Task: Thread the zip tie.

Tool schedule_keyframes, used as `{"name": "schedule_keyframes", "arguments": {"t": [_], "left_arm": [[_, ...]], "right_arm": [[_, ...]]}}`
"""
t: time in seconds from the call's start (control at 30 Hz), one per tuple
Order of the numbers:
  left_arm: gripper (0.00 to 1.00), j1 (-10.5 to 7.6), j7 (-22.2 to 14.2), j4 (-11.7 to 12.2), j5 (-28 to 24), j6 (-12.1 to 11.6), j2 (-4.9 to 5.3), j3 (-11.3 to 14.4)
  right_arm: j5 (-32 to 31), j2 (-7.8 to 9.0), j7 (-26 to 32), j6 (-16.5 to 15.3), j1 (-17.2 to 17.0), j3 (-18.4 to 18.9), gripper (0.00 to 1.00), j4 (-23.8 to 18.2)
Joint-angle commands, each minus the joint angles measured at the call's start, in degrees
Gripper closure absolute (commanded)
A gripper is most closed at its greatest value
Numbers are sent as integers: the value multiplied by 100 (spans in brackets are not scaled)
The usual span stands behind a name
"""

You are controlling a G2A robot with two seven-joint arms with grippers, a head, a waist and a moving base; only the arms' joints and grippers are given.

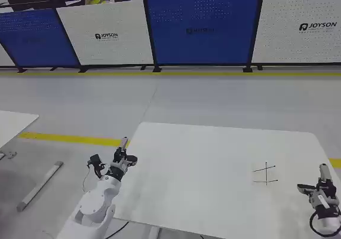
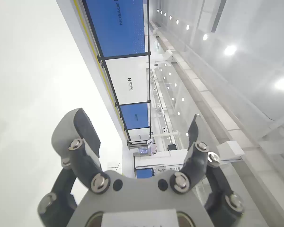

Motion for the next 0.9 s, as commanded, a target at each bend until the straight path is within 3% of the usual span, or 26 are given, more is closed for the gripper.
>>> {"name": "schedule_keyframes", "arguments": {"t": [0.0, 0.03, 0.07, 0.1, 0.13, 0.17, 0.2, 0.23, 0.27, 0.3, 0.33, 0.37, 0.4, 0.43, 0.5, 0.67, 0.77, 0.87], "left_arm": [[0, 0, 0, 0, 0, 0, 0, 0], [22, 0, 0, 0, 0, 0, 0, 0], [0, 0, 0, 0, 0, 0, 0, 0], [0, 0, 0, 0, 0, 0, 0, 0], [0, 0, 0, 0, 0, 0, 0, 0], [0, 0, 0, 0, 0, 0, 0, 0], [0, 0, 0, 0, 0, 0, 0, 0], [22, 0, 0, 0, 0, 0, 0, 0], [0, 0, 0, 0, 0, 0, 0, 0], [22, 0, 0, 0, 0, 0, 0, 0], [0, 0, 0, 0, 0, 0, 0, 0], [22, 0, 0, 0, 0, 0, 0, 0], [22, 0, 0, 0, 0, 0, 0, 0], [0, 0, 0, 0, 0, 0, 0, 0], [0, 0, 0, 0, 0, 0, 0, 0], [0, 0, 0, 0, 0, 0, 0, 0], [0, 0, 0, 0, 0, 0, 0, 0], [0, 0, 0, 0, 0, 0, 0, 0]], "right_arm": [[0, 0, 0, 0, 0, 0, 0, 0], [0, 0, 0, 0, 0, 0, 22, 0], [0, 0, 0, 0, 0, 0, 22, 0], [0, 0, 0, 0, 0, 0, 22, 0], [0, 0, 0, 0, 0, 0, 0, 0], [0, 0, 0, 0, 0, 0, 22, 0], [0, 0, 0, 0, 0, 0, 0, 0], [0, 0, 0, 0, 0, 0, 22, 0], [0, 0, 0, 0, 0, 0, 22, 0], [0, 0, 0, 0, 0, 0, 22, 0], [0, 0, 0, 0, 0, 0, 0, 0], [0, 0, 0, 0, 0, 0, 0, 0], [0, 0, 0, 0, 0, 0, 22, 0], [0, 0, 0, 0, 0, 0, 0, 0], [-540, 23, 210, -139, -15, -54, 0, -66], [-827, 56, 788, -292, -66, 96, 0, -131], [-952, 104, 1442, -260, -35, 266, 0, -188], [-1572, 190, 2240, -282, 82, 465, 0, -174]]}}
